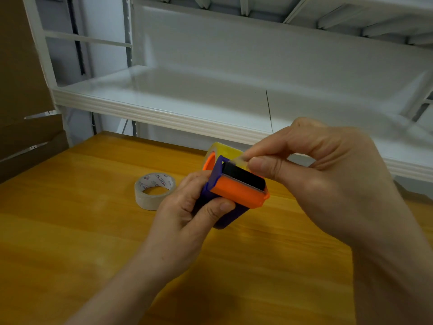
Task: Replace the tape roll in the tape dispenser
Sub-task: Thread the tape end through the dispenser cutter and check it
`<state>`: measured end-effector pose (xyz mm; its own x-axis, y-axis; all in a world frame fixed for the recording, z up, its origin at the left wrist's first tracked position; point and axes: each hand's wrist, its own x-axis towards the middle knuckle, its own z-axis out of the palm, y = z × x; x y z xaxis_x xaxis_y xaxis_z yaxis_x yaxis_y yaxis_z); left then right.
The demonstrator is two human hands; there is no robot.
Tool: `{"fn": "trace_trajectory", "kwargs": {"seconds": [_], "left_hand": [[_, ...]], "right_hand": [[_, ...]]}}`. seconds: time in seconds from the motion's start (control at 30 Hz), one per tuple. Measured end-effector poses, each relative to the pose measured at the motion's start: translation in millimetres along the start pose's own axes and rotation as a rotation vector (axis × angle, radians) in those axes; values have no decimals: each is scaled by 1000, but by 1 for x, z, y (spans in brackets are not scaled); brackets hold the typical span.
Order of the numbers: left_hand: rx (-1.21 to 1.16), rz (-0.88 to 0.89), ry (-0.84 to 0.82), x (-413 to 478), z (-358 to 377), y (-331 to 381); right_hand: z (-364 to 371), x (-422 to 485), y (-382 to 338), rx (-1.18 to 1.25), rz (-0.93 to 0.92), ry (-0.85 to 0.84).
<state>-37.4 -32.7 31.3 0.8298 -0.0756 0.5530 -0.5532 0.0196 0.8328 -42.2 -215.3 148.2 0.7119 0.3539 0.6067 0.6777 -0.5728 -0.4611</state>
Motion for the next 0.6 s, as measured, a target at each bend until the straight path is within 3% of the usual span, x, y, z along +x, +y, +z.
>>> {"fn": "trace_trajectory", "kwargs": {"seconds": [0.23,0.6], "left_hand": [[-54,-23,-45,-1,2,1],[-21,-22,-49,-2,1,1]], "right_hand": [[4,1,3,31,44,109],[-1,-2,-6,-69,2,-4]]}}
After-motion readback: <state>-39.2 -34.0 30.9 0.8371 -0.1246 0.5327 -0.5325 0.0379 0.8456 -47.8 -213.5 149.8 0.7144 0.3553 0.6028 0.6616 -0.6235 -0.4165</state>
